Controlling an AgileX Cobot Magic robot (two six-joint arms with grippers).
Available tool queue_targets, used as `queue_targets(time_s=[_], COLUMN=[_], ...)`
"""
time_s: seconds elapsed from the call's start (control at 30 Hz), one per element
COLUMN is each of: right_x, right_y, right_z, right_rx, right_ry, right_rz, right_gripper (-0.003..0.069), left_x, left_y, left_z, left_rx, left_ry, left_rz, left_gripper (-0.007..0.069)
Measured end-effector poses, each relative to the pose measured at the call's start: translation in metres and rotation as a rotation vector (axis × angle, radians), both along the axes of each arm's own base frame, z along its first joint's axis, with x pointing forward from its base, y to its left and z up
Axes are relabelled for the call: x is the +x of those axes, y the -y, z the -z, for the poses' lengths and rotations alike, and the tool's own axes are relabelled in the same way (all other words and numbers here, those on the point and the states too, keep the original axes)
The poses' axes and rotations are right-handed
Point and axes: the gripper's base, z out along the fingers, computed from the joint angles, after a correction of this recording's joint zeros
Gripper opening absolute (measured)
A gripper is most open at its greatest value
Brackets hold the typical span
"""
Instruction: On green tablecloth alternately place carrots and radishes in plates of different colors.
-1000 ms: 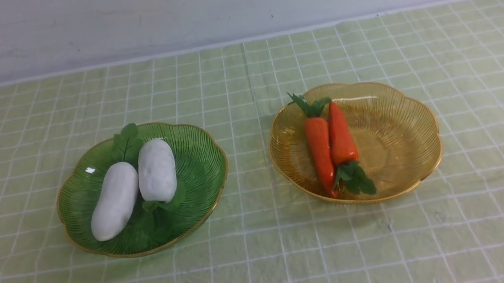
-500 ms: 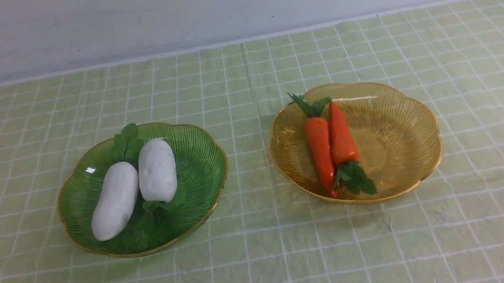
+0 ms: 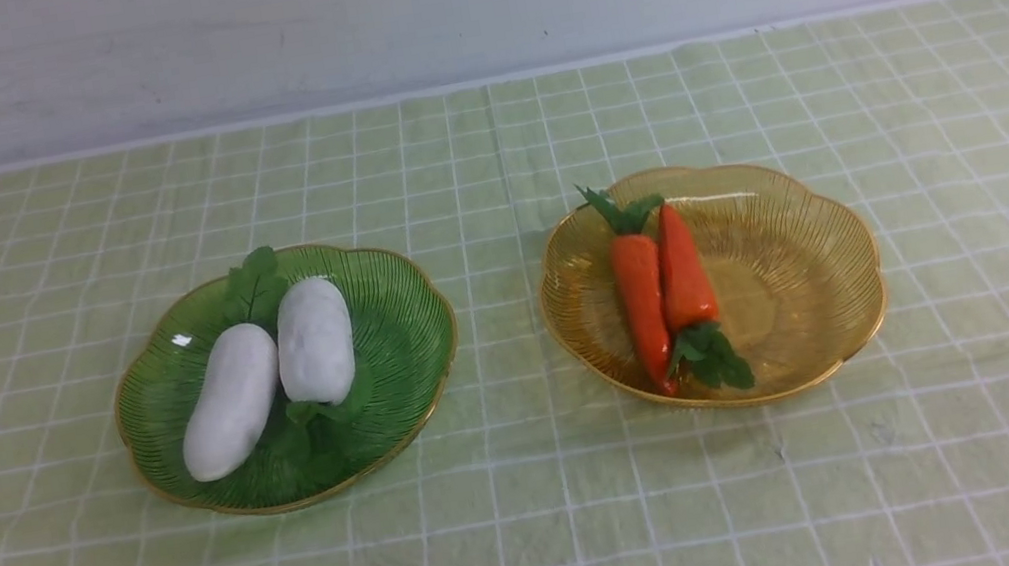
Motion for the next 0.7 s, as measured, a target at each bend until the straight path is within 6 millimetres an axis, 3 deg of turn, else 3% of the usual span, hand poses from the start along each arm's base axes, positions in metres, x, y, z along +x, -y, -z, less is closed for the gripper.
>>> queue_targets(time_s=[0.03,0.1,0.13,0.7], right_x=[0.000,0.000,0.000,0.000], right_y=[0.000,0.000,0.000,0.000], right_z=[0.000,0.000,0.000,0.000], right_rx=[0.000,0.001,0.001,0.001], right_ry=[0.000,0.001,0.001,0.001], right_rz=[0.000,0.000,0.000,0.000], right_gripper=[-0.0014,-0.0014,-0.0014,-0.0014], left_x=[0.001,0.003,0.003,0.006], left_y=[0.000,-0.001,-0.002,-0.002], left_z=[0.003,0.037,0.044,0.044], left_rx=[0.001,0.018,0.022,0.021], left_ry=[-0.005,-0.080,-0.102,-0.051], left_rz=[-0.003,-0.041,-0.052,-0.061], left_gripper=[-0.0008,-0.0008,-0.0008,-0.0008])
